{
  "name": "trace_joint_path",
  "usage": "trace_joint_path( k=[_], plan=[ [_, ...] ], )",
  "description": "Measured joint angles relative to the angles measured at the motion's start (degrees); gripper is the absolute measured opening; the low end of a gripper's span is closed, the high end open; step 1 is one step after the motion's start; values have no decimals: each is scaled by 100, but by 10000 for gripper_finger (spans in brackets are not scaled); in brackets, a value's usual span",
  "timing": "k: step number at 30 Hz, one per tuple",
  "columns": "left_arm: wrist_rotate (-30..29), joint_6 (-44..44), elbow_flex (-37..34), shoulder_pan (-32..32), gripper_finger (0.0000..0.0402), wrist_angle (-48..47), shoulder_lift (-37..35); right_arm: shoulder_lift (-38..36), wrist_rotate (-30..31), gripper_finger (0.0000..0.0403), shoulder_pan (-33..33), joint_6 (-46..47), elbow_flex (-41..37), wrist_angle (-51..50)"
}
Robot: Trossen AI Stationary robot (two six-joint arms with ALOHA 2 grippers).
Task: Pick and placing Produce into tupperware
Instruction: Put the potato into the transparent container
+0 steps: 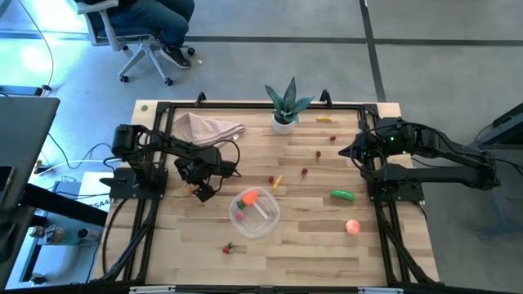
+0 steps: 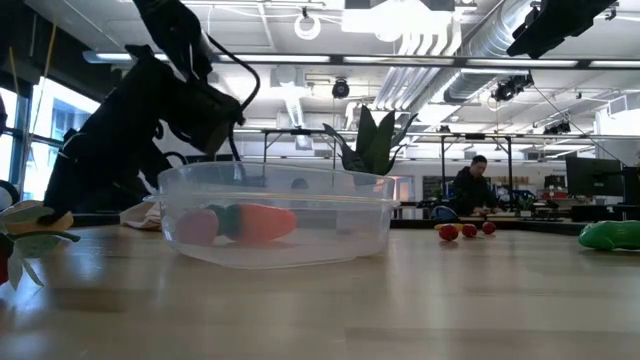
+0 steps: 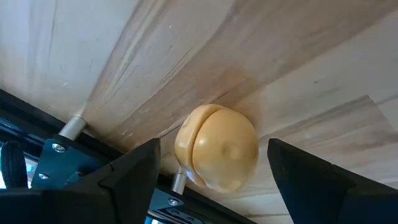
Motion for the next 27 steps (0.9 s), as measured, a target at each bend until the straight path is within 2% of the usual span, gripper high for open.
trace_joint_path(
  k=[9, 16, 27],
  plan=[
    [13, 15, 0, 0, 315, 61, 113, -1, 0, 0, 0, 0, 0, 1],
    [359, 118, 0, 2, 306, 59, 113, 0, 0, 0, 0, 0, 0, 1],
    [290, -163, -28, 4, 294, 74, 113, -1, 0, 0, 0, 0, 0, 1]
  ],
)
